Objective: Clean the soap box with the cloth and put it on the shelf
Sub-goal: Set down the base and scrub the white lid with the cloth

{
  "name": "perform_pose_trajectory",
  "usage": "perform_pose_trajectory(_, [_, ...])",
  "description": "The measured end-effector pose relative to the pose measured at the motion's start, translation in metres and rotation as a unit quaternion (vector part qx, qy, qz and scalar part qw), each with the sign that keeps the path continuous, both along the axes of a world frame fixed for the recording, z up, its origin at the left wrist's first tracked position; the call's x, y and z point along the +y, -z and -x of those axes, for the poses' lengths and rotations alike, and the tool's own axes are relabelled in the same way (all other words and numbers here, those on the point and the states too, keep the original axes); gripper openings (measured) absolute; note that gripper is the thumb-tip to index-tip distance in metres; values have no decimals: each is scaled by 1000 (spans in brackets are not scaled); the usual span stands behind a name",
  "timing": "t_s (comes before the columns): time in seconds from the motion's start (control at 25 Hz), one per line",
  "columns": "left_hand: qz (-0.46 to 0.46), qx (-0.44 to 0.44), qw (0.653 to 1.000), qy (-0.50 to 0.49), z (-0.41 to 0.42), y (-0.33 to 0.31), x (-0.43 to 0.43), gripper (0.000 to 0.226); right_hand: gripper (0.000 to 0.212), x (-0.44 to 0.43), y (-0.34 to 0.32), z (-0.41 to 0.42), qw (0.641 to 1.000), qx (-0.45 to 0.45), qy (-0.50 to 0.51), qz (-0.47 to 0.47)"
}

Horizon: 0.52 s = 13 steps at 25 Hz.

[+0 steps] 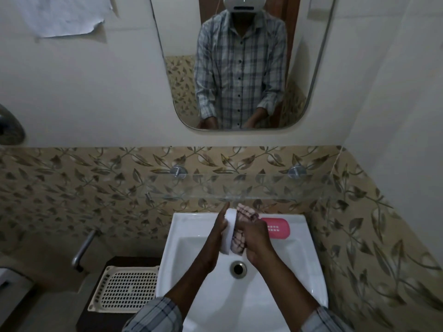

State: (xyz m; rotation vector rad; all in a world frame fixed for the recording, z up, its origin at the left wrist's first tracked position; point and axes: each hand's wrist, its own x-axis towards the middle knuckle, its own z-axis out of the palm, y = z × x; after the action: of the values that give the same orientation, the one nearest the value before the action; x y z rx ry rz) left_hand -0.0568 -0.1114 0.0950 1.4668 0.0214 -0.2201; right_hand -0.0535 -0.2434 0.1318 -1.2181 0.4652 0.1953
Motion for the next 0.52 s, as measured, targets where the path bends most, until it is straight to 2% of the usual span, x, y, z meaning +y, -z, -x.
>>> perform_pose_trajectory(0.08, [39,9,999,-35,-1,-2,-5,53,25,18,-13,1,999,-16,-34,26])
perform_pose_trajectory(0.2, [55,58,993,-90,-9,-14,6,52,39,30,-12,8,983,-106,-105,106])
perform_pose_trajectory(0.32, [52,106,988,-97,-23,-29,19,62,32,24,-4,22,920,-251,-168,250])
perform_pose_trajectory(0.4, [-4,118,991,-62,-31,-36,25,65,36,13,9,27,847,-339,-238,335])
perform_pose_trajectory(0.44, [-38,105,993,-35,-33,-37,28,63,37,6,14,28,792,-390,-277,380])
perform_pose_trajectory(0.52, [-64,99,993,7,-32,-39,32,60,38,-8,13,20,648,-496,-342,466])
